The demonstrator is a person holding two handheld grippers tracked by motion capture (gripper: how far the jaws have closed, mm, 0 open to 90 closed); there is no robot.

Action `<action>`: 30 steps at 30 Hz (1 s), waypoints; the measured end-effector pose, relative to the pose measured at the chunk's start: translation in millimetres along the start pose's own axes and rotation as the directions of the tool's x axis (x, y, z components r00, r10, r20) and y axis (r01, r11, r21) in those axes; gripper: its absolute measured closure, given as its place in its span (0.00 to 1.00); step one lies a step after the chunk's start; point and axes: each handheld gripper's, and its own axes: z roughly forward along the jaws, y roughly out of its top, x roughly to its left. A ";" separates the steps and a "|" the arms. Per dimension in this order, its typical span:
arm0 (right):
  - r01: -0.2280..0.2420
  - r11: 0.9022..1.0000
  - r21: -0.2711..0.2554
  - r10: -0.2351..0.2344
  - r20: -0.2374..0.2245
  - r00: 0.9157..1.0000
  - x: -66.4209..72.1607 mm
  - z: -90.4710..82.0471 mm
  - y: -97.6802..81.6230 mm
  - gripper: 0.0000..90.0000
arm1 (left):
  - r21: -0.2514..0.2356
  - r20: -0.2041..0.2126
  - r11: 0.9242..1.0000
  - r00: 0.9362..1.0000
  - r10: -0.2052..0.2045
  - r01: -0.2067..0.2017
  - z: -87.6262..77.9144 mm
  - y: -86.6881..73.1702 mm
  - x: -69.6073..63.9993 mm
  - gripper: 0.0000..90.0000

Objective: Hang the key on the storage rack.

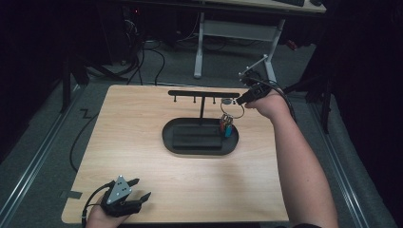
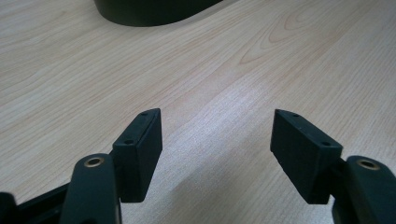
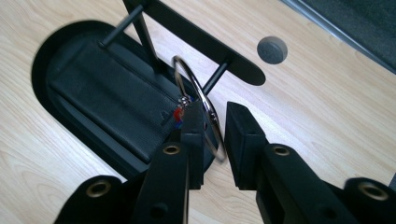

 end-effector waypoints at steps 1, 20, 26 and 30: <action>-0.003 1.000 -0.008 0.003 0.002 1.000 0.9 -1.9 -0.2 0.85 | -0.003 -0.002 1.000 1.000 0.000 0.000 0.3 0.0 -0.2 0.38; -0.052 0.989 -0.135 0.066 0.101 0.993 27.1 -8.3 -51.4 0.70 | -0.002 0.006 1.000 1.000 0.017 -0.017 3.2 4.7 -4.7 0.38; -0.076 0.980 -0.182 0.087 0.054 0.995 31.3 3.0 -73.7 0.61 | 0.013 0.015 1.000 1.000 0.025 -0.025 6.1 4.9 -5.4 0.38; -0.084 0.976 -0.203 0.092 0.032 0.995 34.3 11.6 -89.7 0.55 | 0.017 0.020 1.000 1.000 0.023 -0.024 7.8 4.4 -5.1 0.38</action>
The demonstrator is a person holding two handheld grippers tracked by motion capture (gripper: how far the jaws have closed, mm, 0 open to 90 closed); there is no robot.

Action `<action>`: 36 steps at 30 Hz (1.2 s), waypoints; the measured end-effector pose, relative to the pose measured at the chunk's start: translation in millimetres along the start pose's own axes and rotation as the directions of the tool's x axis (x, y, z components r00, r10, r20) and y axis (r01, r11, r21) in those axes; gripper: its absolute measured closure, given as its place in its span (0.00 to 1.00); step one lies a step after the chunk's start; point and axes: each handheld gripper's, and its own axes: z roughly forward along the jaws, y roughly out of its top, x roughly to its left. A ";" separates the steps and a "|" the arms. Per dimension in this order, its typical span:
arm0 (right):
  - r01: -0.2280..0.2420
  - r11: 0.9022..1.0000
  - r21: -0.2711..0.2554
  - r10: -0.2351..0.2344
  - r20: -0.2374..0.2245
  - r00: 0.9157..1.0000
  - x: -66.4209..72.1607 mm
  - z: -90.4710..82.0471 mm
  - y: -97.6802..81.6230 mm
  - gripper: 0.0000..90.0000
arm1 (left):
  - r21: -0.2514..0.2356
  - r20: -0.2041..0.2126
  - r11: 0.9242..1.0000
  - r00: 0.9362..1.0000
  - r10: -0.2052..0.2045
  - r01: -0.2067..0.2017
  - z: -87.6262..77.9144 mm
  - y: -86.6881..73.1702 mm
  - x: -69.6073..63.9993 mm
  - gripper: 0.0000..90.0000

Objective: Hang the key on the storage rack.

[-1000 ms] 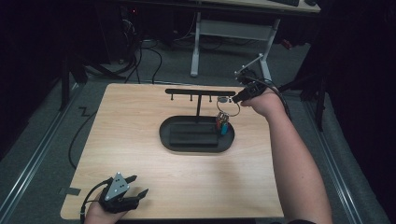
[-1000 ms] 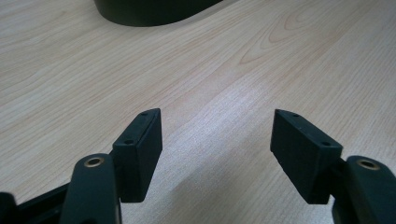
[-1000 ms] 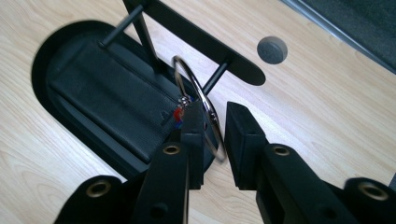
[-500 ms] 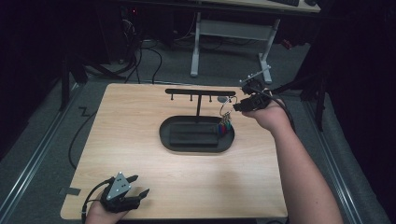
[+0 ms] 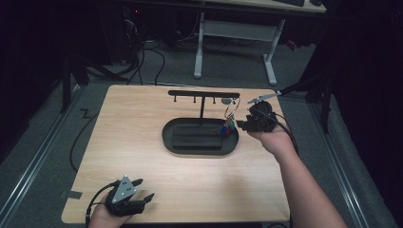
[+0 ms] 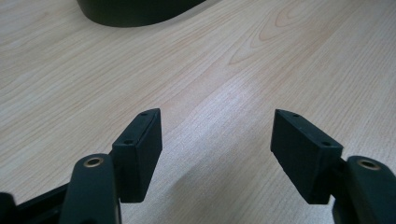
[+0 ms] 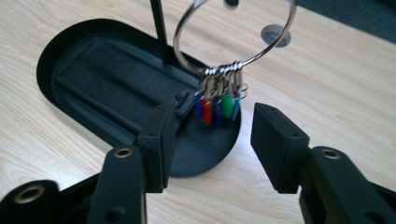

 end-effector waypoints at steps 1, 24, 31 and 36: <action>0.001 1.000 -0.004 -0.001 -0.003 1.000 0.3 1.3 -4.5 0.53 | 0.001 0.000 1.000 1.000 0.001 -0.001 0.2 0.1 0.1 0.38; -0.043 0.971 -0.235 0.037 -0.027 0.999 31.1 14.2 -157.6 0.29 | 0.006 0.013 1.000 1.000 0.013 -0.013 7.4 0.6 -3.2 0.38; -0.076 0.952 -0.297 0.079 -0.001 0.997 44.3 12.1 -215.2 0.28 | -0.033 0.044 0.999 0.999 -0.012 0.013 7.0 1.3 -2.4 0.38; -0.081 0.950 -0.301 0.073 -0.040 0.997 46.3 8.9 -218.4 0.27 | -0.026 0.033 1.000 0.999 -0.006 0.007 6.7 -0.3 -4.4 0.38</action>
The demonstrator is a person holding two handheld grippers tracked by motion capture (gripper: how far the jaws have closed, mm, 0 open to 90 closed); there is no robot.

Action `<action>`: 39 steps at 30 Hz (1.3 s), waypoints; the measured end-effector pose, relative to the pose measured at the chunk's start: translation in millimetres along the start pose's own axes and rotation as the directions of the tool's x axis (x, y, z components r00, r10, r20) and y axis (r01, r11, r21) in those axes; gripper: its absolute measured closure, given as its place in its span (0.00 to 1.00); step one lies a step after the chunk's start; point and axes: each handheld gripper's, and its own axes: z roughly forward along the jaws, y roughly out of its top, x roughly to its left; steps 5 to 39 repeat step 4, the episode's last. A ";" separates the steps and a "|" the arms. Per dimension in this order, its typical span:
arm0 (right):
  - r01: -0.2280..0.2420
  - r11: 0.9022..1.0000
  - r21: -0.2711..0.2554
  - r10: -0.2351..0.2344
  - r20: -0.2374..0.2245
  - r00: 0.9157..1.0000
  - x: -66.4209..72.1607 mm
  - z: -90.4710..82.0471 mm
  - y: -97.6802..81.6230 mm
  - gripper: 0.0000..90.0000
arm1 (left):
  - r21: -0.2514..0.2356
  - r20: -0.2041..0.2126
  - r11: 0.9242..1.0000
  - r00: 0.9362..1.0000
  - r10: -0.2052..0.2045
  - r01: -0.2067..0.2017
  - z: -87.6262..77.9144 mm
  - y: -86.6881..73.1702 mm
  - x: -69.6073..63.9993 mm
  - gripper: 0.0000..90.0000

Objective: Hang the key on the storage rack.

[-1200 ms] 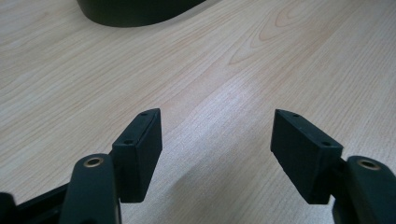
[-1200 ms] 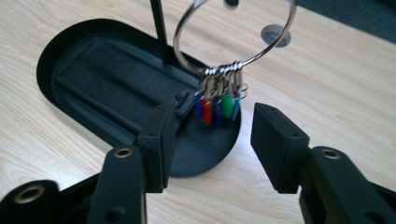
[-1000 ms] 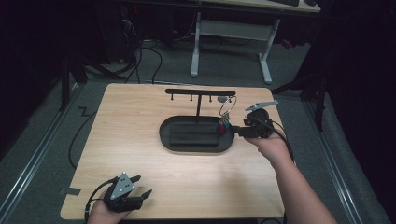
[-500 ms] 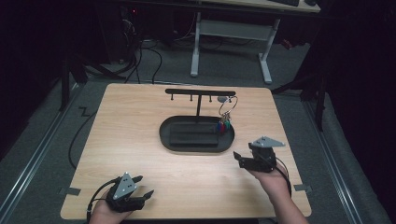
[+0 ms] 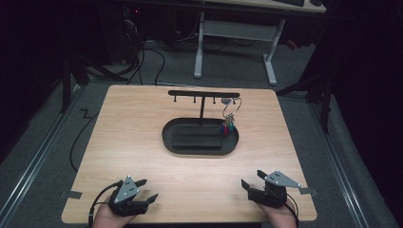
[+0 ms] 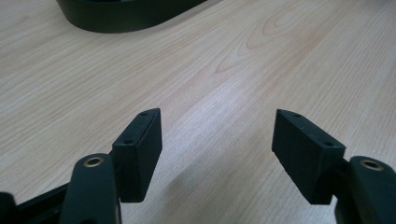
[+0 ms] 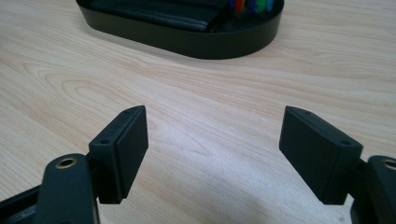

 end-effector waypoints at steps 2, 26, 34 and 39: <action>0.012 1.000 -0.003 -0.012 0.000 1.000 0.4 2.1 1.9 0.27 | 0.002 -0.008 1.000 1.000 0.000 0.000 -2.5 -0.8 -0.1 0.38; 0.008 1.000 -0.014 -0.008 0.001 1.000 0.8 4.1 3.1 0.27 | -0.001 -0.015 1.000 1.000 -0.002 0.002 -5.2 -1.3 0.1 0.38; 0.008 1.000 -0.014 -0.008 0.001 1.000 0.8 4.1 3.1 0.27 | -0.001 -0.015 1.000 1.000 -0.002 0.002 -5.2 -1.3 0.1 0.38; 0.008 1.000 -0.014 -0.008 0.001 1.000 0.8 4.1 3.1 0.27 | -0.001 -0.015 1.000 1.000 -0.002 0.002 -5.2 -1.3 0.1 0.38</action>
